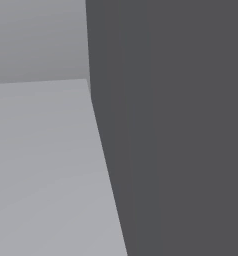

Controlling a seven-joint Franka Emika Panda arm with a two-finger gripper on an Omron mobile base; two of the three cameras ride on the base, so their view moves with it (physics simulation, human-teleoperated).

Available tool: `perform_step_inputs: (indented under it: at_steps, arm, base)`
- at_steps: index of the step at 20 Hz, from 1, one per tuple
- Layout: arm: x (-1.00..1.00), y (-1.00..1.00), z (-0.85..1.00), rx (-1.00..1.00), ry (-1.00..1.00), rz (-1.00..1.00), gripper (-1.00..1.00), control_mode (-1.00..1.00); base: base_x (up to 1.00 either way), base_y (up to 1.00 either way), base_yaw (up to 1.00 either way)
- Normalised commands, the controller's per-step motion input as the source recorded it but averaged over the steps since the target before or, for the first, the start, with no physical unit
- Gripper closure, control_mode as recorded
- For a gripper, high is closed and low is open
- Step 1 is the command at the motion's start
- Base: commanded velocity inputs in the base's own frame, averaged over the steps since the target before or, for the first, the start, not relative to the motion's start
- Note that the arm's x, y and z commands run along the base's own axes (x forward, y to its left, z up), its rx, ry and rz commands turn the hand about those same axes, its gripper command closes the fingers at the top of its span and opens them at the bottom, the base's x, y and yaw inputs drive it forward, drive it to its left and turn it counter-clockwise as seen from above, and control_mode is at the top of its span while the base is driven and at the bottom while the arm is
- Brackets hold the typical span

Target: Start the toaster. Once the lever pops up, take the bread to the plate on the dining counter.

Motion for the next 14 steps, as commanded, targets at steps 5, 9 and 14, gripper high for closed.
perform_step_inputs:
  at_steps: [5,9,14]
  arm:
    - [-0.83,-0.38,0.06,0.0,0.07,0.0,1.0,-1.0]
    - [-0.88,-0.34,0.14,0.0,0.17,0.0,1.0,-1.0]
    - [-0.81,-0.19,0.01,0.0,0.27,0.0,1.0,-1.0]
  base:
    - [0.0,0.0,0.0]
    - [0.0,0.0,0.0]
    - [0.0,0.0,0.0]
